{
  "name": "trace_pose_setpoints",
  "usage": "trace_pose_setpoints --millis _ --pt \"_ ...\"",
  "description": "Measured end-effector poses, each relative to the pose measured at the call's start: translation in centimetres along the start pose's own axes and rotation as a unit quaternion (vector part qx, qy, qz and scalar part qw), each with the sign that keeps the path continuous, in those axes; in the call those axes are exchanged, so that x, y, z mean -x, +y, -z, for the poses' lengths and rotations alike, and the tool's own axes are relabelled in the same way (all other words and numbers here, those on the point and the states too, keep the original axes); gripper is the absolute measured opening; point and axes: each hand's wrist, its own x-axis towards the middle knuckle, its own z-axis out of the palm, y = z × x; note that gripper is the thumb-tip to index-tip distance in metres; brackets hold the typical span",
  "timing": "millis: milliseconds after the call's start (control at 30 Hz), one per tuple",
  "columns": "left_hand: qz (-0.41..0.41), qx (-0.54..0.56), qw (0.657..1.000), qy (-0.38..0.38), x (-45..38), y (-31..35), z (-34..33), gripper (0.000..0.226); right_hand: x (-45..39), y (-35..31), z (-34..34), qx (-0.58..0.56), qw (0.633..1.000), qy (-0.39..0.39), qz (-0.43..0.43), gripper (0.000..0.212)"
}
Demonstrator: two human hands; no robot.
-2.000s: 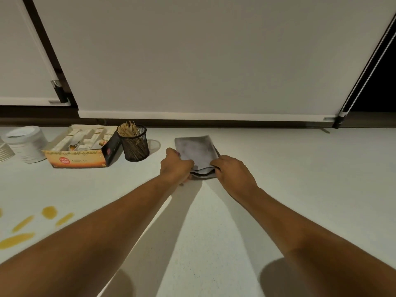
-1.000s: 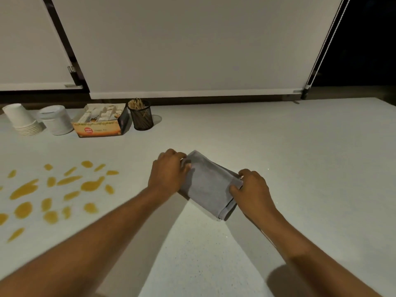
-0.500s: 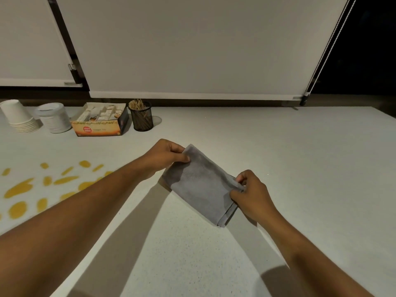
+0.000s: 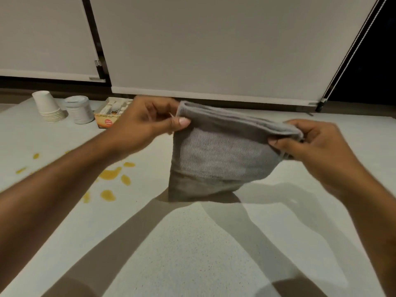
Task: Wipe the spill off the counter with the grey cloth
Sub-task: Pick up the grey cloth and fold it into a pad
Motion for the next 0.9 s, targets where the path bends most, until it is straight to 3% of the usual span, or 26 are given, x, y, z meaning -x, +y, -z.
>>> trace_pose_setpoints --millis 100,300,400,533,700,900 --pt "0.033 0.019 0.999 0.023 -1.6 0.1 1.0 0.012 -2.7 -0.8 0.0 -0.006 1.0 0.003 0.012 0.018" --pt "0.21 0.023 0.975 0.071 -2.4 -5.3 1.3 0.021 -8.2 4.7 -4.1 0.061 0.997 -0.004 -0.035 0.003" --pt "0.236 -0.021 0.967 0.088 -0.9 -8.0 0.4 0.007 -8.0 7.5 -6.1 0.098 0.994 -0.024 -0.052 0.011" --pt "0.201 -0.098 0.973 0.058 1.6 -9.6 0.0 0.012 -5.4 9.0 -6.4 0.132 0.989 -0.053 -0.028 0.011" --pt "0.102 -0.204 0.972 -0.05 8.0 -9.7 0.2 0.029 2.4 10.2 -5.7 0.157 0.977 -0.117 0.088 0.027" --pt "0.035 -0.309 0.945 -0.106 14.3 -11.0 -3.1 0.026 8.6 12.4 -6.7 0.31 0.918 -0.212 0.128 0.037"
